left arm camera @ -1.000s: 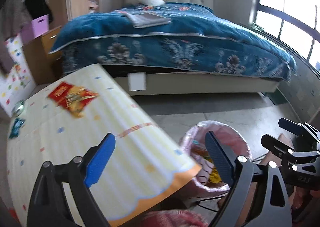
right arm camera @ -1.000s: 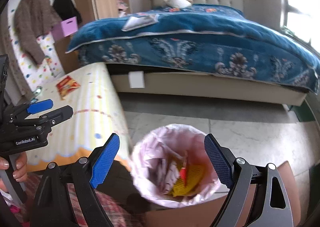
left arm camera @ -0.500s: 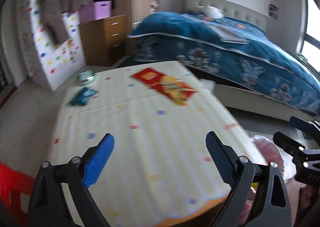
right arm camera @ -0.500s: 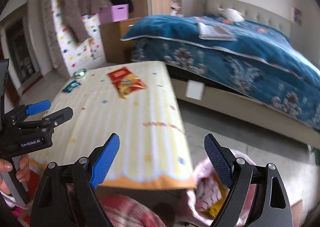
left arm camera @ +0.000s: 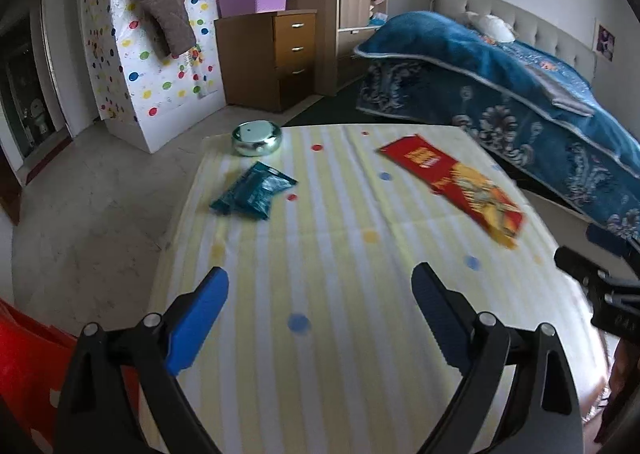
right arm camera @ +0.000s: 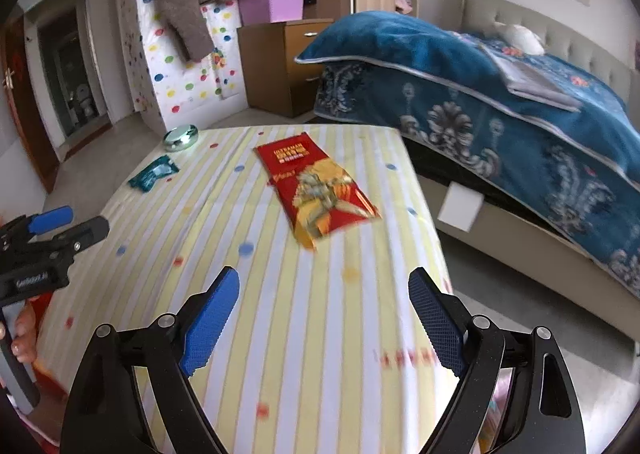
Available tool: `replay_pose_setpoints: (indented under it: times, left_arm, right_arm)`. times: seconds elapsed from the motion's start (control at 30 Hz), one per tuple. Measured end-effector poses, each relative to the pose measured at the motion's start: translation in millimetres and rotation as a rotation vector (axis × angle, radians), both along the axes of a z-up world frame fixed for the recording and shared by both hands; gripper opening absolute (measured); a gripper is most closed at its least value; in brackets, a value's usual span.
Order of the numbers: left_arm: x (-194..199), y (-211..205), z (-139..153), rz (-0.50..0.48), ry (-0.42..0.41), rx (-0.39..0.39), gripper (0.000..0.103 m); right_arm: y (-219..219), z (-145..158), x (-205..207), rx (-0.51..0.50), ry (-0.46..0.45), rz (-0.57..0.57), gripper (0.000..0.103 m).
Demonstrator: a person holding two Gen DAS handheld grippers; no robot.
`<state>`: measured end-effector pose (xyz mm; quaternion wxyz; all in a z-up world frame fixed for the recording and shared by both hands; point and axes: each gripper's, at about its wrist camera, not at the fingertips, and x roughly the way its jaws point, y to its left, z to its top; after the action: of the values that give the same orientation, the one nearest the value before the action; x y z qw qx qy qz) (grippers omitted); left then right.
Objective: Collect trash
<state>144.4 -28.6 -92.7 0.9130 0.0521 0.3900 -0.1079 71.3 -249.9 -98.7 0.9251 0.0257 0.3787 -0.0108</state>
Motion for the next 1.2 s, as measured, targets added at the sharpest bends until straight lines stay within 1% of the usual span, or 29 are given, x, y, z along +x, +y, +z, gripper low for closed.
replay_pose_setpoints:
  times: [0.03,0.13,0.27,0.33,0.4,0.47,0.5,0.53,0.57,0.67,0.7,0.73,0.77,0.8,0.83,0.93,1.0,1.03,1.07,1.13,1.2]
  left_arm:
    - [11,3,-4,0.008,0.001,0.010,0.093]
    - [42,14,-12,0.047,-0.006,0.032,0.096]
    - [79,24,-22,0.076,0.011,0.029,0.096]
    - [95,24,-26,0.067,0.015,0.039,0.096]
    - [110,20,-32,0.056,0.022,0.071,0.096]
    - [124,15,-40,0.040,0.053,0.106,0.096]
    - [131,13,-45,0.031,0.081,0.119,0.094]
    - [136,12,-49,0.022,0.111,0.115,0.090]
    - [139,13,-50,0.018,0.120,0.100,0.090]
    - [143,14,-51,0.009,0.117,0.091,0.080]
    - [142,13,-51,0.001,0.118,0.081,0.073]
    - [140,12,-51,-0.015,0.117,0.068,0.064]
    - [137,9,-51,-0.027,0.114,0.067,0.059]
    - [134,5,-51,-0.037,0.109,0.073,0.048]
    - [129,-2,-50,-0.053,0.098,0.091,0.039]
    - [118,-12,-49,-0.077,0.096,0.098,0.025]
    - [107,-18,-48,-0.102,0.106,0.083,0.022]
    - [102,-21,-48,-0.115,0.108,0.076,0.021]
    - [92,-24,-47,-0.132,0.109,0.068,0.020]
    - [73,-29,-47,-0.155,0.110,0.048,0.019]
    - [58,-31,-46,-0.171,0.119,0.023,0.018]
  right_arm:
    - [0,-4,14,-0.009,0.009,0.003,0.087]
    - [0,-12,49,-0.017,0.028,0.012,0.087]
    - [3,-20,89,-0.044,0.050,0.032,0.088]
    - [0,-25,105,-0.055,0.056,0.037,0.088]
    - [0,-30,123,-0.058,0.068,0.041,0.088]
    - [-4,-33,138,-0.060,0.074,0.041,0.088]
    - [-5,-36,144,-0.062,0.079,0.042,0.088]
    - [-6,-40,156,-0.066,0.096,0.041,0.088]
    - [-6,-42,161,-0.065,0.105,0.042,0.088]
    - [-9,-53,177,-0.031,0.162,0.057,0.088]
    - [-12,-53,177,0.021,0.165,0.070,0.088]
    - [-14,-51,179,0.023,0.164,0.070,0.089]
    - [-13,-50,177,0.017,0.165,0.077,0.089]
    - [-11,-50,175,0.005,0.167,0.085,0.088]
    - [-7,-49,171,-0.006,0.165,0.108,0.085]
    - [0,-47,157,-0.008,0.171,0.143,0.082]
    - [3,-45,147,-0.009,0.175,0.151,0.078]
    - [3,-43,134,-0.001,0.177,0.150,0.074]
    - [4,-43,129,-0.001,0.177,0.147,0.072]
    - [7,-43,114,-0.003,0.178,0.140,0.060]
    - [11,-41,89,0.002,0.181,0.130,0.053]
